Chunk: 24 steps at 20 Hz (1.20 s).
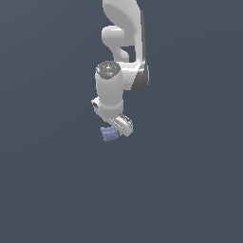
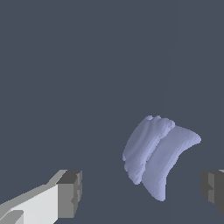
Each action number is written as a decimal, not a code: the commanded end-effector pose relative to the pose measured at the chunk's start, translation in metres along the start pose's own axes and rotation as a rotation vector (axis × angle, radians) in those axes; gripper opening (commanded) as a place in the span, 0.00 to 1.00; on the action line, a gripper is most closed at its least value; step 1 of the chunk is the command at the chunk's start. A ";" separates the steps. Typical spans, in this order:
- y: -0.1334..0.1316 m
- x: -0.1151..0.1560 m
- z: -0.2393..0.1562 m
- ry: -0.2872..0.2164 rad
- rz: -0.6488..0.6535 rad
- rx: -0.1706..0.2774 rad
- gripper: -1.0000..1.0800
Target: Pick up the object and move it to a goal position.
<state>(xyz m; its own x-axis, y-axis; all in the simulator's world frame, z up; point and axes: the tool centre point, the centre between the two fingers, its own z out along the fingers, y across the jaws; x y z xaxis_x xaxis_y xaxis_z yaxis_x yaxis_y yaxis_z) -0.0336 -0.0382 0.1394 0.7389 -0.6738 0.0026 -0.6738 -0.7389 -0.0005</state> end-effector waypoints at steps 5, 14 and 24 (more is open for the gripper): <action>0.014 -0.002 0.010 -0.002 0.204 0.000 0.96; 0.031 -0.005 0.021 -0.003 0.439 -0.001 0.96; 0.039 -0.006 0.026 -0.002 0.551 -0.001 0.96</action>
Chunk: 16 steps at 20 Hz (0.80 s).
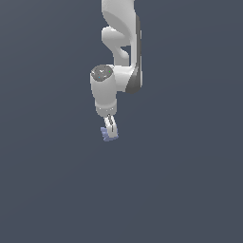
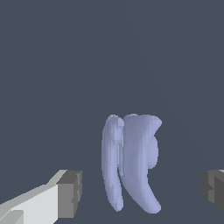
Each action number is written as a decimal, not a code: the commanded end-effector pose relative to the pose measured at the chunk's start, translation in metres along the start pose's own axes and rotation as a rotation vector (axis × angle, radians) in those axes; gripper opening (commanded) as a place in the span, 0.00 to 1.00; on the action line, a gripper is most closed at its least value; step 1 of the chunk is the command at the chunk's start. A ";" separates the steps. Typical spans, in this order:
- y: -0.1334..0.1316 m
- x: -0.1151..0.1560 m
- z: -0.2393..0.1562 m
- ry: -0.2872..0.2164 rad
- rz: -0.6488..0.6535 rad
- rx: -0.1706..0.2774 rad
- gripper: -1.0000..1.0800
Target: Pick up the object and move it to a goal position.
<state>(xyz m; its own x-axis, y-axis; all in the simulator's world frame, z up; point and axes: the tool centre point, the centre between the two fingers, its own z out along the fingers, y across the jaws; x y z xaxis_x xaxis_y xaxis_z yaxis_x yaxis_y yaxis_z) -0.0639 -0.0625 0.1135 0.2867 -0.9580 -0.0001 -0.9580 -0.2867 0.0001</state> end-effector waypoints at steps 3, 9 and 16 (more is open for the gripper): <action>0.001 0.000 0.000 0.000 0.008 0.000 0.96; 0.001 0.000 0.012 0.000 0.010 0.000 0.96; 0.002 0.000 0.044 0.000 0.013 0.000 0.96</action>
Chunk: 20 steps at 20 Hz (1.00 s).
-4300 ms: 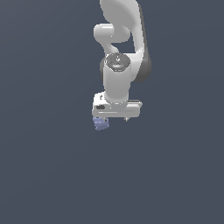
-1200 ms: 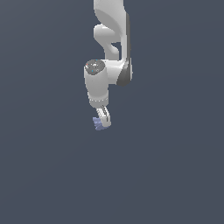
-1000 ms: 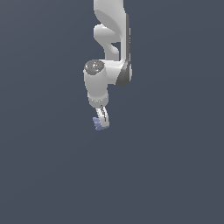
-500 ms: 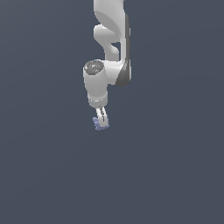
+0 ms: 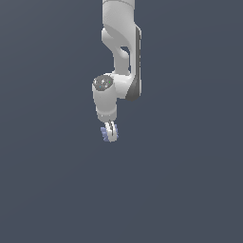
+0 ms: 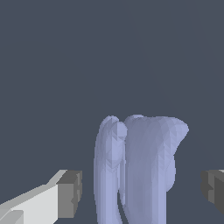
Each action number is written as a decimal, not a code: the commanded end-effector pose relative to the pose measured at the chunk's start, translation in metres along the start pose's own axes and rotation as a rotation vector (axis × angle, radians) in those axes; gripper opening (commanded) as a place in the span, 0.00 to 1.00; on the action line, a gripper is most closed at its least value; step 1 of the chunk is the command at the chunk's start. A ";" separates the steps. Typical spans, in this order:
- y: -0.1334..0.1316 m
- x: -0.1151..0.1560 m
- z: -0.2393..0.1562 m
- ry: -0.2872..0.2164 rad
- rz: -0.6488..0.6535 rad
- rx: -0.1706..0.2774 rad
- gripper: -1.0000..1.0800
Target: Pick up the object and move it to a goal position.
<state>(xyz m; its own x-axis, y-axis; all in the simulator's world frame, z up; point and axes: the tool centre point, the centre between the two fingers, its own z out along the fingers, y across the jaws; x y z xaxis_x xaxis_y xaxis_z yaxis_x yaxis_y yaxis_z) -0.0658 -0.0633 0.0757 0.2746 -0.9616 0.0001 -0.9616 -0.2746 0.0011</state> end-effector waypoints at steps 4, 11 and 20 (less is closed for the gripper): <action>-0.001 0.000 0.013 0.000 0.001 0.001 0.96; -0.001 0.000 0.013 0.000 0.001 0.001 0.00; -0.002 0.001 0.007 0.000 0.001 0.003 0.00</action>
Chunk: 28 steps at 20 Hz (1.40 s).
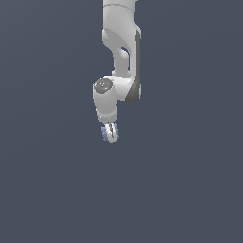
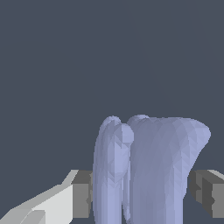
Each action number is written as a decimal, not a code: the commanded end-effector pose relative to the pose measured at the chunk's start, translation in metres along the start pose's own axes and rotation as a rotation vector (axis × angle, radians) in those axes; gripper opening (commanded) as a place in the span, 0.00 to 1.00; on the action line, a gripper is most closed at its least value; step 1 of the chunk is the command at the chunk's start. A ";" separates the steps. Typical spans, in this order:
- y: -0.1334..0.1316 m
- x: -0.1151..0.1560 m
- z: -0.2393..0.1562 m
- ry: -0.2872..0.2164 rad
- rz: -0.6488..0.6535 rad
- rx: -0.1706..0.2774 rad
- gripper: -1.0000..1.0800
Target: Pick up the object and move it to a goal position.
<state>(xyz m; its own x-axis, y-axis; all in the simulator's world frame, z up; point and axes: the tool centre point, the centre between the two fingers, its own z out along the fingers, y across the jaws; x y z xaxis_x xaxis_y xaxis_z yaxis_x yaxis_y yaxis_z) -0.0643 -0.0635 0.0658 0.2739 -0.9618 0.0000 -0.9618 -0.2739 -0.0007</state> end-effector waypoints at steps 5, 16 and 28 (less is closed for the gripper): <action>-0.004 0.006 -0.020 0.001 0.000 0.001 0.00; -0.019 0.032 -0.105 0.002 0.002 -0.001 0.00; -0.043 0.068 -0.223 0.003 0.002 -0.002 0.00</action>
<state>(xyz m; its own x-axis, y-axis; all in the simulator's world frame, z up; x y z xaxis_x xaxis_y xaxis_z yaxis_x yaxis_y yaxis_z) -0.0080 -0.1141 0.2745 0.2712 -0.9625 0.0030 -0.9625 -0.2712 -0.0001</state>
